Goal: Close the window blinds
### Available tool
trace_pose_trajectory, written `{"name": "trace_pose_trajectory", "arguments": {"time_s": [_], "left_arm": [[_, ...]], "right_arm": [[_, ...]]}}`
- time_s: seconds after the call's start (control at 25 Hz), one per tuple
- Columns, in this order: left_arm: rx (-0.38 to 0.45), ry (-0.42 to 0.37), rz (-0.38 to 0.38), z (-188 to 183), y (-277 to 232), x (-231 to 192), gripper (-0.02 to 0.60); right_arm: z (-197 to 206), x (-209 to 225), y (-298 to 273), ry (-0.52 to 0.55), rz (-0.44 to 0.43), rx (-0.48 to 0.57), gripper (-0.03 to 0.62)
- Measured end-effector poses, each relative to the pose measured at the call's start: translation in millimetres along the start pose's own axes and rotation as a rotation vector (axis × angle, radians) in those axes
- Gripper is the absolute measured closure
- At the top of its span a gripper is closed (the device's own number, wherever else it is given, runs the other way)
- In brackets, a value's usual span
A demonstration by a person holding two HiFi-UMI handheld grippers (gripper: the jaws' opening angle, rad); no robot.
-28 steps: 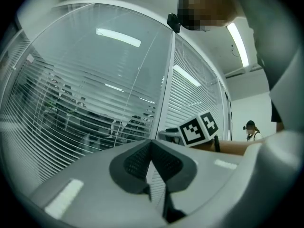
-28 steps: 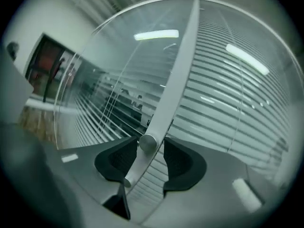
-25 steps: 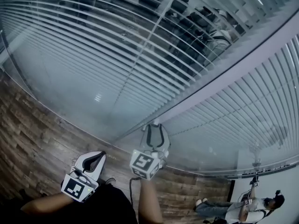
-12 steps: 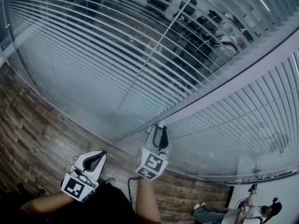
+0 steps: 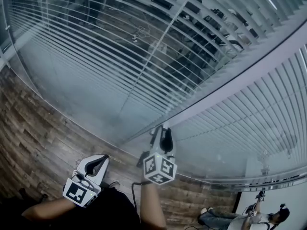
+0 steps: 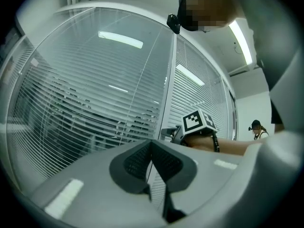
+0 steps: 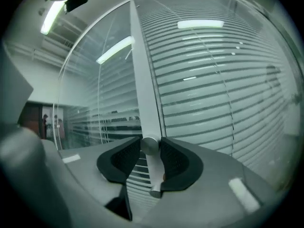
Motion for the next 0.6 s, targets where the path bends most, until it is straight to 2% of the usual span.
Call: {"name": "trace_pose_trajectory", "arguments": {"time_s": [0.04, 0.16, 0.24, 0.32, 0.48, 0.6], "left_arm": [[0.001, -0.001, -0.002, 0, 0, 0, 0.580], [-0.015, 0.011, -0.010, 12, 4, -3, 0.580], [-0.042, 0.022, -0.016, 27, 9, -5, 0.580], [-0.043, 0.029, -0.012, 29, 11, -4, 0.580], [-0.031, 0.030, -0.019, 22, 10, -4, 0.580], [-0.020, 0.029, -0.017, 16, 7, -3, 0.580]], "right_arm": [[-2, -1, 2, 0.104, 0.007, -0.014, 0.449], [-8, -10, 7, 0.520, 0.027, -0.053, 0.428], [-2, -18, 4, 0.715, 0.018, -0.127, 0.428], [7, -19, 1, 0.792, 0.016, -0.183, 0.428], [9, -16, -4, 0.867, 0.068, -0.208, 0.446], [6, -16, -4, 0.795, 0.072, -0.197, 0.461]]}}
Point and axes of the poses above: the fingertips, and each gripper's own axes: y backward along the fingers, x to its right, z out of its underside, the point moved 4 cm from there along y, backward along the fingers, and after that the axes turned 7 degrees about -z, right-handed, at the moved point
